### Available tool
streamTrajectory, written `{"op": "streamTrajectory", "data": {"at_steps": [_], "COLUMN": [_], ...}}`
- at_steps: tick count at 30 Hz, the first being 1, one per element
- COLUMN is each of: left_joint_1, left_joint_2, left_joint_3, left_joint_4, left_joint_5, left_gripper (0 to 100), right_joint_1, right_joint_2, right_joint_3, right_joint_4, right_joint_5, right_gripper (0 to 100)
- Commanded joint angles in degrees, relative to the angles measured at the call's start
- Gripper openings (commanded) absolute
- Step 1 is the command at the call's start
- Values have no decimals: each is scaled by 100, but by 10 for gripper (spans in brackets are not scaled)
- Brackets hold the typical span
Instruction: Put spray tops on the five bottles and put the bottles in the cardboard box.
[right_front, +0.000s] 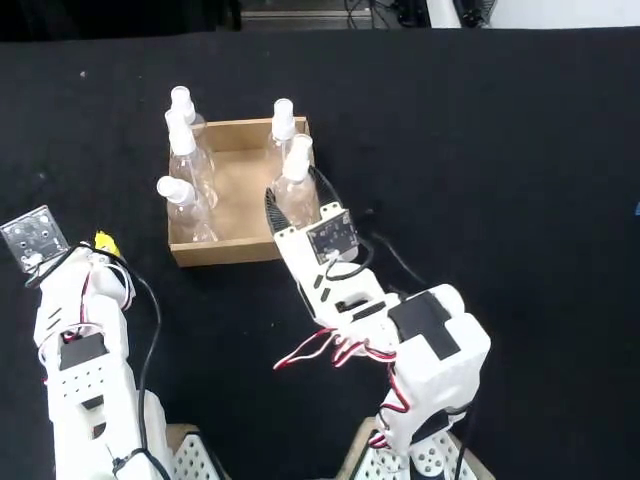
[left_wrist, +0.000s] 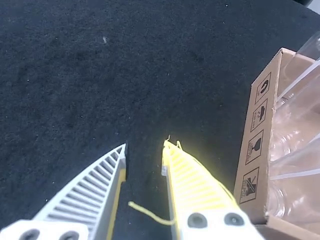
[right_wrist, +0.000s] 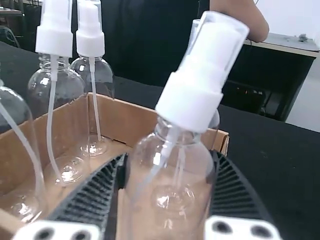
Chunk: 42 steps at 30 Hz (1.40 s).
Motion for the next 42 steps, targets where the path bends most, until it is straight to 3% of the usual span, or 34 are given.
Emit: {"op": "streamTrajectory", "data": {"at_steps": [1,5,11,31,42], "left_joint_1": [22,22,22,22,31], "left_joint_2": [-70,-70,-70,-70,-70], "left_joint_3": [-66,-66,-75,-75,-84], "left_joint_4": [-114,-114,-114,-114,-114], "left_joint_5": [18,18,9,0,-9], "left_gripper": [105,105,105,105,105], "right_joint_1": [-105,-105,-105,-105,-114], "right_joint_2": [-40,-40,-40,-233,-725], "right_joint_3": [13,13,22,224,409], "right_joint_4": [-97,-97,-53,-316,62], "right_joint_5": [35,35,26,35,0], "right_gripper": [178,181,299,273,273]}}
